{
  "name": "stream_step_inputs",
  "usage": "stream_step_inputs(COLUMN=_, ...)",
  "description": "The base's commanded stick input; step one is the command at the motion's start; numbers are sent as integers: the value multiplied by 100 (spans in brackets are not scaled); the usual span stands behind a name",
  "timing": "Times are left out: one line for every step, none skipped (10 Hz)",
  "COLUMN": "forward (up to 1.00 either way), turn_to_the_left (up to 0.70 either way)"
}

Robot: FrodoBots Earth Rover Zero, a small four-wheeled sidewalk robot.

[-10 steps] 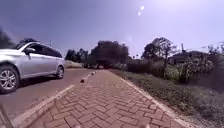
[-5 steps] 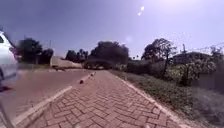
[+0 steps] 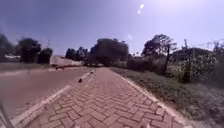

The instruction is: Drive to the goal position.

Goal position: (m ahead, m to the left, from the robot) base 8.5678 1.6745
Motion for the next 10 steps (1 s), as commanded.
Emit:
stream_step_inputs(forward=30, turn_to_the_left=0)
stream_step_inputs(forward=30, turn_to_the_left=0)
stream_step_inputs(forward=30, turn_to_the_left=0)
stream_step_inputs(forward=30, turn_to_the_left=0)
stream_step_inputs(forward=30, turn_to_the_left=0)
stream_step_inputs(forward=30, turn_to_the_left=0)
stream_step_inputs(forward=30, turn_to_the_left=0)
stream_step_inputs(forward=30, turn_to_the_left=0)
stream_step_inputs(forward=30, turn_to_the_left=0)
stream_step_inputs(forward=30, turn_to_the_left=0)
